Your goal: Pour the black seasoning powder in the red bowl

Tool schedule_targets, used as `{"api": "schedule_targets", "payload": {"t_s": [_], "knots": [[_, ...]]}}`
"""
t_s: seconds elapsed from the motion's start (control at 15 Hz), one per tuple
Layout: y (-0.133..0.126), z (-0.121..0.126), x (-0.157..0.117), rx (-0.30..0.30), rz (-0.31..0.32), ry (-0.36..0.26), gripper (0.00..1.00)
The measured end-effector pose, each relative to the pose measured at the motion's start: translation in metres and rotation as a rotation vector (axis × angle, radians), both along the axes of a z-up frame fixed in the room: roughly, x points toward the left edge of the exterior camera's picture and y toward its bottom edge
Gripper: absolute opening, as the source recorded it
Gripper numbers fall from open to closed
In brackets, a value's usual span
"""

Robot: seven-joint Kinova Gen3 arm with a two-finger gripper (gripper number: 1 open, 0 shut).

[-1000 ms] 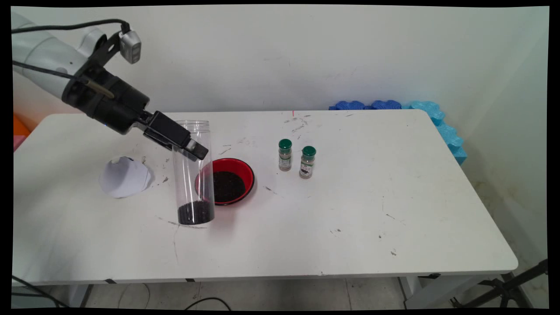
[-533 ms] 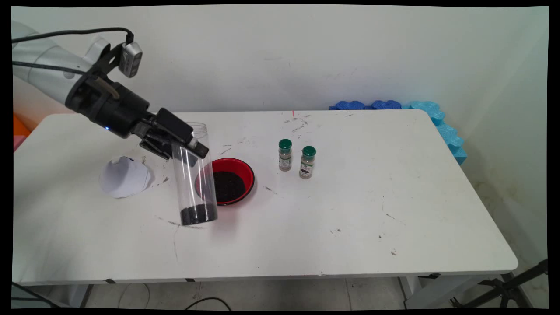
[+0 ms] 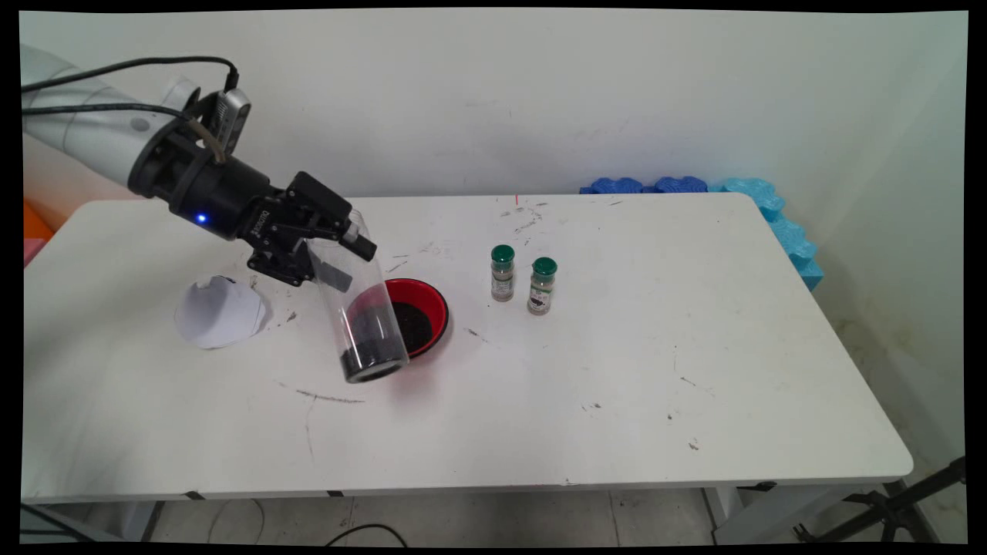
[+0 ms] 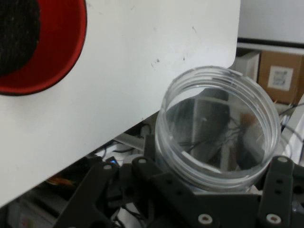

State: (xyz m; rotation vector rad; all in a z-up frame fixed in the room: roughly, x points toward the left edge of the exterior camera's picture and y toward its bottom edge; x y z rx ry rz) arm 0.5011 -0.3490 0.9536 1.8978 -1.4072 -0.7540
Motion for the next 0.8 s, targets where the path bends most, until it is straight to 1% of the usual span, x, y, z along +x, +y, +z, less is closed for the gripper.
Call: {"api": "schedule_targets", "payload": {"t_s": [0.27, 0.47, 0.8], "knots": [[-0.004, -0.005, 0.0, 0.087, 0.086, 0.036, 0.0], [-0.008, -0.009, -0.001, 0.138, 0.136, 0.06, 0.0], [-0.012, -0.013, -0.005, 0.208, 0.203, 0.098, 0.0]]}}
